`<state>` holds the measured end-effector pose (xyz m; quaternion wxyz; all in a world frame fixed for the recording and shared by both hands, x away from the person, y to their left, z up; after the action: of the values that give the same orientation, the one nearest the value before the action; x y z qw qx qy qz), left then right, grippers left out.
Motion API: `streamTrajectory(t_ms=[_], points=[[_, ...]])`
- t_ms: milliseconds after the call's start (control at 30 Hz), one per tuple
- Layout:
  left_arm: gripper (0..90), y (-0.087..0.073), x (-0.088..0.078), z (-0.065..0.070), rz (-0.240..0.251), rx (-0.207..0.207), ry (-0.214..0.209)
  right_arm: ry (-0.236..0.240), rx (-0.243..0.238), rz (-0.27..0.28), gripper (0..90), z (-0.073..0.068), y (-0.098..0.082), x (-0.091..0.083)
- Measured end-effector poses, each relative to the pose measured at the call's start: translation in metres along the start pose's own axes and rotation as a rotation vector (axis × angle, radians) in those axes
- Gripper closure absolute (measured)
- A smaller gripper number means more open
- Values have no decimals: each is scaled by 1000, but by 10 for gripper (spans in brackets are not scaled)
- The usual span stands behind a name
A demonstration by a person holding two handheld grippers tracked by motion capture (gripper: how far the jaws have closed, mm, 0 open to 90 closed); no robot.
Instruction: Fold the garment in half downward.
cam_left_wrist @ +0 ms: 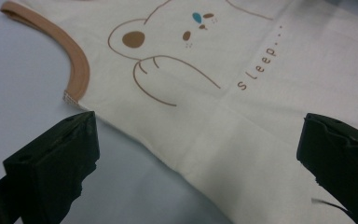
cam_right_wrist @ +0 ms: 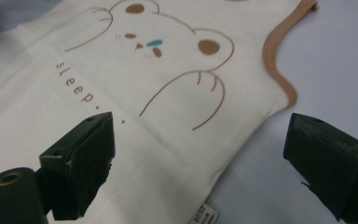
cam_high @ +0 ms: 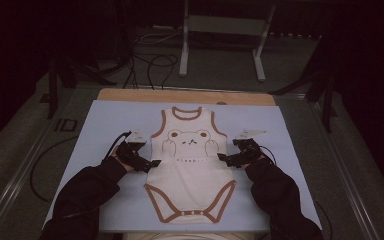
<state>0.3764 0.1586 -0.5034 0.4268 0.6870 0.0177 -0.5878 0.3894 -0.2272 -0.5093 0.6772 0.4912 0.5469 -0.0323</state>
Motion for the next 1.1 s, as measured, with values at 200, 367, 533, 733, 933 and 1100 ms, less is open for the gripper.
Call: streamTrajectory(t_ms=[200, 367, 533, 733, 933, 1100], points=[[0, 0, 9, 1, -67, 2, 27, -11, 8, -43, 90, -2, -2, 9], [36, 0, 15, 4, -93, 32, 73, -34, -2, -77, 142, -3, -3, 14], [166, 0, 17, 4, -97, 41, 83, -43, -2, -104, 227, -3, -3, 17], [314, 1, 20, 1, -110, 8, 112, -58, -7, -141, 339, -5, -3, 20], [478, 1, 23, -1, -124, -11, 55, -65, -29, -156, 502, -7, -3, 19], [560, 4, 24, 1, -135, -11, 37, -56, -49, -169, 589, -9, -2, 19]])
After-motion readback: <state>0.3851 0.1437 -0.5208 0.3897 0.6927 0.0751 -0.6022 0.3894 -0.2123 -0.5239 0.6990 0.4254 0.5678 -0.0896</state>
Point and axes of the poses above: each handheld gripper's, and its own axes: x roughly forward along the jaws, y roughly out of its top, z roughly to its right, the point moved 1 cm from there along x, roughly forward along the jaws, and after that the axes turned 11 degrees about -z, right-handed, at the moved point
